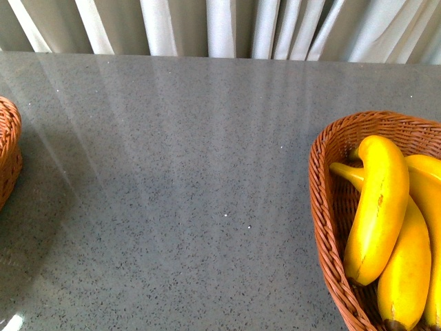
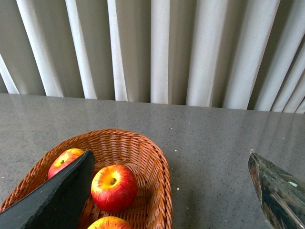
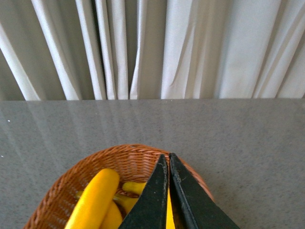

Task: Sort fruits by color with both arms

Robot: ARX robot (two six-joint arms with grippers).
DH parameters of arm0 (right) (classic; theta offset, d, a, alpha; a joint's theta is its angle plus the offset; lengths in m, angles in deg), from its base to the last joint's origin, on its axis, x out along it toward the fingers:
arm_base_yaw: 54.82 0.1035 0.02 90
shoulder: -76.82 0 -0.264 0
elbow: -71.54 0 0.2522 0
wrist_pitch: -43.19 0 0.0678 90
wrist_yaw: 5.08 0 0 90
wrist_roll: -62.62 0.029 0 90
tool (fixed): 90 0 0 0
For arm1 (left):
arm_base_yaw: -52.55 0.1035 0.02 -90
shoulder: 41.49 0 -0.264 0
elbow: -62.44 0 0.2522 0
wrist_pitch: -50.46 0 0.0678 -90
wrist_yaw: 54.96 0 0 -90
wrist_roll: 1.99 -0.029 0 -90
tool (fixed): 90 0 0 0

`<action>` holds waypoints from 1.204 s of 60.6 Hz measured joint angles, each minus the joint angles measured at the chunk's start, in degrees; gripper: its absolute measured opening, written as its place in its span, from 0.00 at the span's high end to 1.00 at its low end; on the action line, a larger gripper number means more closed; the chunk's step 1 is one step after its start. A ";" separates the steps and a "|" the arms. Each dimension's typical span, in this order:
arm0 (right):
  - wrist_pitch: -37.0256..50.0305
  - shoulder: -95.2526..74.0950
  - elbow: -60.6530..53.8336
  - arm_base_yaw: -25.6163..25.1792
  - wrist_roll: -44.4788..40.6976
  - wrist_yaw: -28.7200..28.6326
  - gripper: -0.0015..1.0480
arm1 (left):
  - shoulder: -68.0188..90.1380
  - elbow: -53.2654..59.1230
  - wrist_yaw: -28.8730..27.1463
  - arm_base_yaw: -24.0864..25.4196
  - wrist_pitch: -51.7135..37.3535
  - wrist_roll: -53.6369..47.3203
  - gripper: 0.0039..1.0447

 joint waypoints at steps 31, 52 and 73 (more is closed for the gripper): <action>-11.52 14.97 -2.03 -0.09 -0.07 -0.04 0.98 | 0.00 0.00 0.00 0.00 0.00 0.00 0.09; -18.73 22.21 -2.05 -0.09 -0.07 -0.02 0.98 | 0.00 0.00 -0.02 0.00 0.00 0.00 0.09; -31.50 33.79 -2.03 -0.09 -0.07 -0.04 0.98 | 0.00 0.00 -0.02 0.00 0.00 0.02 0.09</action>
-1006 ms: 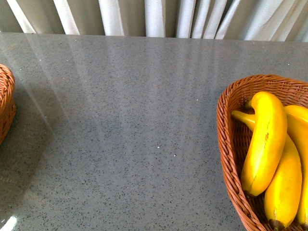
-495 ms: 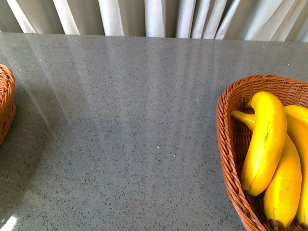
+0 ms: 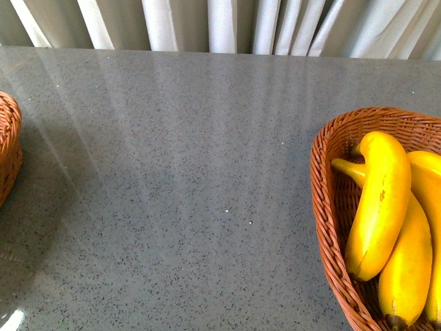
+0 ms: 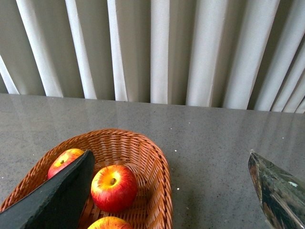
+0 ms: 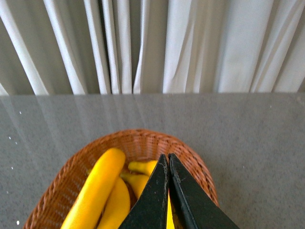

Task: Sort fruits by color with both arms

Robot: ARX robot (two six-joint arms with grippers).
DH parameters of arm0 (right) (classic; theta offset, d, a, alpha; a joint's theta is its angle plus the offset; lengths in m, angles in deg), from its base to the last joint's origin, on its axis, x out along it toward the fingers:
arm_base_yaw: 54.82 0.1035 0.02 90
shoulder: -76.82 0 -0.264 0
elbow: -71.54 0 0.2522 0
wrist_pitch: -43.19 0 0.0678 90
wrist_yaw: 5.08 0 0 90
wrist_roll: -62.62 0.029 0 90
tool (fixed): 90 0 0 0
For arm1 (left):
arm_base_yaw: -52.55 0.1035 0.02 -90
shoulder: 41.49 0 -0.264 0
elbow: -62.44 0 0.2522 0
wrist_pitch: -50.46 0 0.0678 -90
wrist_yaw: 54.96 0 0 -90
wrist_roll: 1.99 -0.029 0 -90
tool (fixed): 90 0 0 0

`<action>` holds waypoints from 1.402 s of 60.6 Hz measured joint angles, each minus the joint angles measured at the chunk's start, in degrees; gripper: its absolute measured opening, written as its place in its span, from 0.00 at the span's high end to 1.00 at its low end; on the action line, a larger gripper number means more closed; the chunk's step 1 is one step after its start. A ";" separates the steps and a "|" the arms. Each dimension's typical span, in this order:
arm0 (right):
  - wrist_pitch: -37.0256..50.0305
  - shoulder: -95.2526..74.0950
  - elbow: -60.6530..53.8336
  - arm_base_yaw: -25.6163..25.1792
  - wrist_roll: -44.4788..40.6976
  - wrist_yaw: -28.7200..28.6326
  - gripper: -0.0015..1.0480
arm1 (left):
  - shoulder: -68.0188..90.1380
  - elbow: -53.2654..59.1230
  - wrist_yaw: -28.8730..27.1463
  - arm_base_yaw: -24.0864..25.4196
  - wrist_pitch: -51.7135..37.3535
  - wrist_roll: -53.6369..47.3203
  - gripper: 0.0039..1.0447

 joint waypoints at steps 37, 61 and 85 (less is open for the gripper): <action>-0.52 1.38 0.00 0.00 -0.09 0.02 0.89 | 0.00 0.00 0.00 0.00 0.00 -0.02 0.09; -0.52 1.40 0.00 0.00 -0.09 0.04 0.09 | 0.00 0.00 0.02 0.00 0.00 -0.02 0.09; -0.52 1.40 0.00 0.00 -0.09 0.04 0.09 | 0.00 0.00 0.02 0.00 -0.02 -0.02 0.09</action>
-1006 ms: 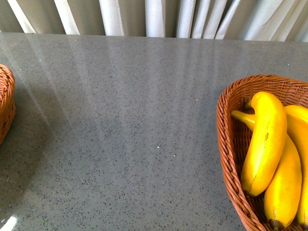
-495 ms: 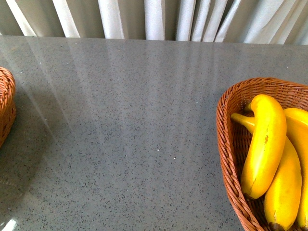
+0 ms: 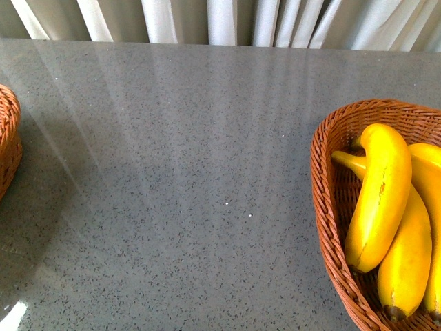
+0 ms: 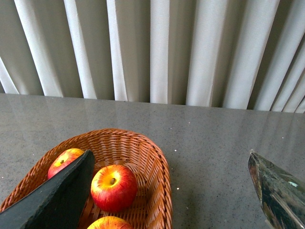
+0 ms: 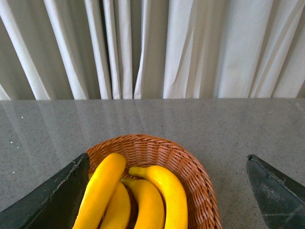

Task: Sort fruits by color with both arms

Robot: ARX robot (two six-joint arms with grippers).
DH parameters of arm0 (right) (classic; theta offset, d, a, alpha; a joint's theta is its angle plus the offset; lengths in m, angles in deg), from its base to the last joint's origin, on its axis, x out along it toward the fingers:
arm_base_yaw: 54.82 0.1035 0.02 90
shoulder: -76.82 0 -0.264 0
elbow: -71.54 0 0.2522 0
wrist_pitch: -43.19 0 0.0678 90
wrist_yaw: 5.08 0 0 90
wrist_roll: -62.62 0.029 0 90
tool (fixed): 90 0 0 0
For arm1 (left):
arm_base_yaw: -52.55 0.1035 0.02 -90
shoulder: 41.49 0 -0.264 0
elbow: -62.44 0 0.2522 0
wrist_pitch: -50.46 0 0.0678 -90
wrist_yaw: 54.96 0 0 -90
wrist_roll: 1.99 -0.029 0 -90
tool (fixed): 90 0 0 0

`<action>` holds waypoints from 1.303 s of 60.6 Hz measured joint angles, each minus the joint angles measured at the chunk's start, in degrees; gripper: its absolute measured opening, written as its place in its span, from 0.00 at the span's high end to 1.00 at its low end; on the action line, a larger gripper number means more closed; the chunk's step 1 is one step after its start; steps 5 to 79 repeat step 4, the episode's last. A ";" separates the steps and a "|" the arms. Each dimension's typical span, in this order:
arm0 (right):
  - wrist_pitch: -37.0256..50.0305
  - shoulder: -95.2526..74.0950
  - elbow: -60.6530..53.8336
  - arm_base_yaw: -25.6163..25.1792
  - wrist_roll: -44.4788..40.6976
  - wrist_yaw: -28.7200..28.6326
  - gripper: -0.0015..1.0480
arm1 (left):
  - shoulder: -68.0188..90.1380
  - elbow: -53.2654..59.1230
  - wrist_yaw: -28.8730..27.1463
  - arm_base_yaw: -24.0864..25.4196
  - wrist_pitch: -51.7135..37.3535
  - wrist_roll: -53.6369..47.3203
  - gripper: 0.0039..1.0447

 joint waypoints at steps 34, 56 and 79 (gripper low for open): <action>0.00 0.00 0.00 0.00 -0.02 0.00 0.09 | 0.00 0.00 -0.02 0.00 0.02 0.00 0.09; 0.00 0.00 0.00 0.00 -0.02 0.00 0.09 | 0.00 0.00 -0.02 0.00 0.02 0.00 0.09; 0.00 0.00 0.00 0.00 -0.02 0.00 0.09 | 0.00 0.00 -0.02 0.00 0.02 0.00 0.09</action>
